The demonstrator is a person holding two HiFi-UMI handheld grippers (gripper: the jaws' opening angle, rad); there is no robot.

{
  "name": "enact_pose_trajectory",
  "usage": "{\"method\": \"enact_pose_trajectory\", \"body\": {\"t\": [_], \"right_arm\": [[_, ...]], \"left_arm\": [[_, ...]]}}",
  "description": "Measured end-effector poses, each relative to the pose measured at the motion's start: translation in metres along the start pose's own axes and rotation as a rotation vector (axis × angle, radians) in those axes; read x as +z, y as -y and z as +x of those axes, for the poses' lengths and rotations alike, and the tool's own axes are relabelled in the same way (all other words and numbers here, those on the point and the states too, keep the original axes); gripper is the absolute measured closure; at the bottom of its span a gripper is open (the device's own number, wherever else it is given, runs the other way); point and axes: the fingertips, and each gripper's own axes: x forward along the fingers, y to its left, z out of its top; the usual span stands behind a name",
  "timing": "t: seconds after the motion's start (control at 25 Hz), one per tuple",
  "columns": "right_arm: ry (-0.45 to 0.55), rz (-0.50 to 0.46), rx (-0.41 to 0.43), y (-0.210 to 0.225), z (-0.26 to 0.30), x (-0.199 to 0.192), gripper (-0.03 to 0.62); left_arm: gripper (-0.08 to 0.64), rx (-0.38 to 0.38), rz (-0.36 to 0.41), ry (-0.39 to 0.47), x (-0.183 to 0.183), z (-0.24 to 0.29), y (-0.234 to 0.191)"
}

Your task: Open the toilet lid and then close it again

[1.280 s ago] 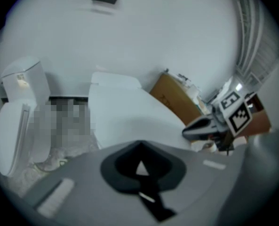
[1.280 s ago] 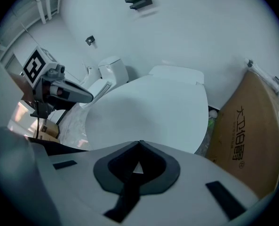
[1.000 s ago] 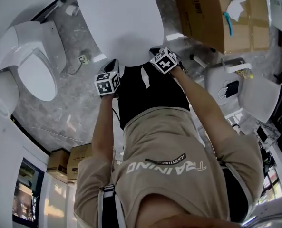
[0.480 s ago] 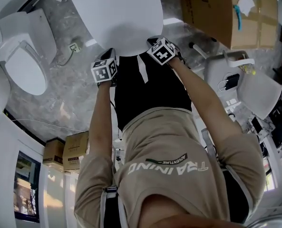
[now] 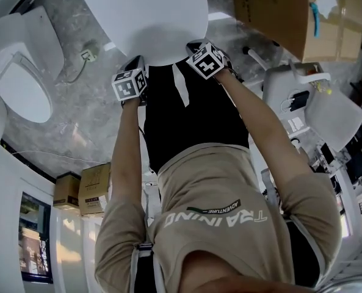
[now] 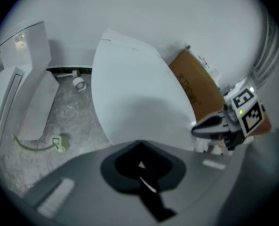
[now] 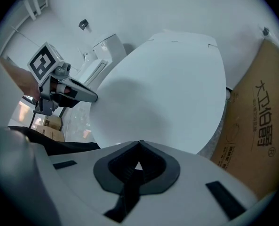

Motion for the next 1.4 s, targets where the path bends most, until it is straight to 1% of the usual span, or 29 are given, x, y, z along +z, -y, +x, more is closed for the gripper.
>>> {"method": "enact_pose_trajectory", "body": {"t": [0.36, 0.52, 0.68, 0.84, 0.96, 1.12, 1.28, 1.32, 1.4], "right_arm": [[-0.039, -0.032, 0.008, 0.007, 0.021, -0.008, 0.578], [-0.044, -0.027, 0.009, 0.004, 0.029, -0.01, 0.578], [-0.043, -0.023, 0.005, 0.008, 0.035, -0.016, 0.578], [-0.043, 0.004, 0.003, 0.012, 0.04, -0.017, 0.578], [-0.052, 0.006, 0.009, 0.012, 0.041, -0.018, 0.578], [-0.093, 0.021, 0.013, 0.014, 0.043, -0.016, 0.578], [-0.117, -0.005, 0.035, 0.012, 0.041, -0.015, 0.578], [-0.12, -0.012, 0.039, 0.012, 0.041, -0.015, 0.578], [-0.119, -0.021, 0.042, 0.012, 0.042, -0.016, 0.578]], "left_arm": [[0.555, 0.0, -0.013, -0.01, -0.008, 0.023, -0.003], [0.555, 0.005, -0.022, -0.016, -0.009, 0.024, -0.009], [0.555, 0.018, -0.014, -0.027, -0.012, 0.033, -0.009], [0.555, 0.043, -0.035, -0.027, -0.012, 0.04, -0.01], [0.555, 0.053, -0.016, -0.029, -0.016, 0.043, -0.012], [0.555, 0.07, 0.012, -0.048, -0.013, 0.043, -0.01], [0.555, 0.088, 0.087, -0.078, -0.013, 0.044, -0.008], [0.555, 0.087, 0.099, -0.083, -0.013, 0.044, -0.007], [0.555, 0.081, 0.096, -0.087, -0.012, 0.044, -0.008]]}}
